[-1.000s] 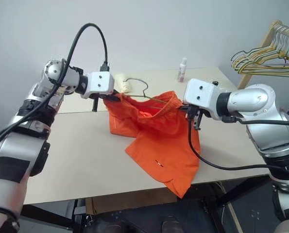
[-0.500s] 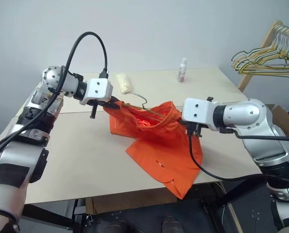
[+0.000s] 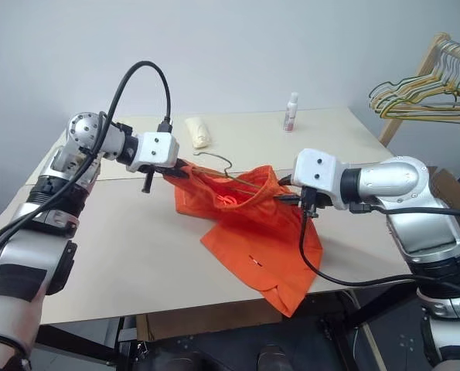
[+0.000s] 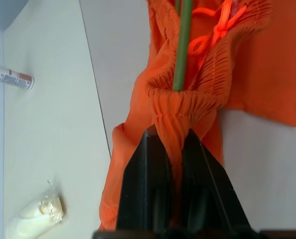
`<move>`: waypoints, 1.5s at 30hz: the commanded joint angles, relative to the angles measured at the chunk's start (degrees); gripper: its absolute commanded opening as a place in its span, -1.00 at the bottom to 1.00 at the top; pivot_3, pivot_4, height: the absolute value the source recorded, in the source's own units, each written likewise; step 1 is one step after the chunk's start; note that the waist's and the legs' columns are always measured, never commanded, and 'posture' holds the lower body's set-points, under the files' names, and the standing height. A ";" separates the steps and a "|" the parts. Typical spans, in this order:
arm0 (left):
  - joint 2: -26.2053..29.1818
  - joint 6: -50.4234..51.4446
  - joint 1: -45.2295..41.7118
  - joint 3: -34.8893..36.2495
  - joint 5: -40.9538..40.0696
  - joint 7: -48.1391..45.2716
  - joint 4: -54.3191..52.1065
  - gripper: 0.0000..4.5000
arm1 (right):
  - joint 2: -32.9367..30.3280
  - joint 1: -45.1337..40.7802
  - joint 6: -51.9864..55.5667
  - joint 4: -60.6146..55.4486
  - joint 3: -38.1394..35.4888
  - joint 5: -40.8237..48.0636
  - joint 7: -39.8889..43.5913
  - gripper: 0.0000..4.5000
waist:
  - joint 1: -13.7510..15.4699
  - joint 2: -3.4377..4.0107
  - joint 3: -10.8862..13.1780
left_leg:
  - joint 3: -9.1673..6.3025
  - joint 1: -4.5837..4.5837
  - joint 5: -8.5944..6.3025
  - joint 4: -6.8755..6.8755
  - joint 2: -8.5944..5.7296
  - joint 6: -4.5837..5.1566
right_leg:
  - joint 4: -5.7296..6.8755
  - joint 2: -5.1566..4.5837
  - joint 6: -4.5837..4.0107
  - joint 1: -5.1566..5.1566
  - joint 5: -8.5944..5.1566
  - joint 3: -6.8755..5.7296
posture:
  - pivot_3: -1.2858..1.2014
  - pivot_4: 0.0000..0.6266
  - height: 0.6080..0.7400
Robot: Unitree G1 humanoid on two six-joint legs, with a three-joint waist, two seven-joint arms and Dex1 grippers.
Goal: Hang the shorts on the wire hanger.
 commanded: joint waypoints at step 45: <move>-1.37 -0.32 -2.98 7.34 -7.25 -1.97 5.42 0.63 | 2.96 0.46 11.15 -0.07 -3.27 2.66 -3.84 -1.00 | -0.17 0.00 0.00 | 0.00 -0.02 0.03 0.00 0.00 -0.06 | 0.02 -0.01 0.00 -0.04 0.00 0.01 | -0.02 -1.00 1.00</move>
